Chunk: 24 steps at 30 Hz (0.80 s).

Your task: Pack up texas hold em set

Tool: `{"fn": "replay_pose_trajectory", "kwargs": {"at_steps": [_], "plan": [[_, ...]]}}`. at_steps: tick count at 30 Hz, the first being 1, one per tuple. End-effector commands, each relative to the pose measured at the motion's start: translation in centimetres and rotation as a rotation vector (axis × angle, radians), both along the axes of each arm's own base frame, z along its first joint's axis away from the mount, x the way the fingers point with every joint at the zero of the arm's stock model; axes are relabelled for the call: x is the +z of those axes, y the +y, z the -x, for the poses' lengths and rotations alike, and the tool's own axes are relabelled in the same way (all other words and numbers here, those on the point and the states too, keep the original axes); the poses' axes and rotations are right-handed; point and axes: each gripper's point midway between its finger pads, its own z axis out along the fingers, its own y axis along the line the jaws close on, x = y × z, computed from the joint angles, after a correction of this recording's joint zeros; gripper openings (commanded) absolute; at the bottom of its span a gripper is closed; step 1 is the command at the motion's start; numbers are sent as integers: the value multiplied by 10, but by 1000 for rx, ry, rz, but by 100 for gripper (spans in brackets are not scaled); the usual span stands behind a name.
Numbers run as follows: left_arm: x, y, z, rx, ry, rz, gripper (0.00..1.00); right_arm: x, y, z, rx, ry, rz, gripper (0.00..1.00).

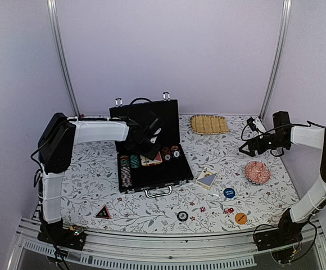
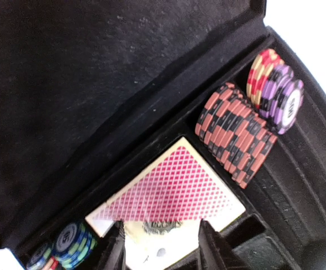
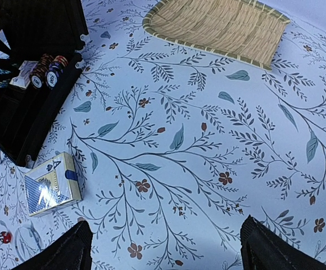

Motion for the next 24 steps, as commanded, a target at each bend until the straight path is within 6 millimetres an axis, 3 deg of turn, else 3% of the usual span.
{"fn": "replay_pose_trajectory", "kwargs": {"at_steps": [1, 4, 11, 15, 18, 19, 21, 22, 23, 24], "plan": [[4, 1, 3, 6, 4, 34, 36, 11, 9, -3, 38, -25, -11, 92], [-13, 4, 9, 5, 45, 22, 24, 11, 10, -2, 41, -24, -10, 92], [-32, 5, 11, 6, 86, 16, 19, 11, 11, -2, 48, -22, -12, 92], [-25, 6, 10, 8, 74, 17, 19, 12, 11, -2, 48, -22, -12, 92], [-4, 8, 8, 10, 37, 27, 20, 11, 13, -1, 54, -19, -17, 92], [6, 8, 7, 9, 18, 35, 22, 12, 14, 0, 58, -19, -21, 92], [29, 6, 6, -1, -20, 65, 40, 17, 17, 2, 71, -31, -26, 97], [44, 3, 6, -14, -43, 88, 58, 20, 18, 2, 66, -33, -28, 99], [59, 0, 8, -31, -71, 111, 91, 22, 18, 1, 51, -33, -24, 99], [78, -4, 8, -44, -115, 140, 96, 22, 16, -1, 20, -19, -21, 99]]}}
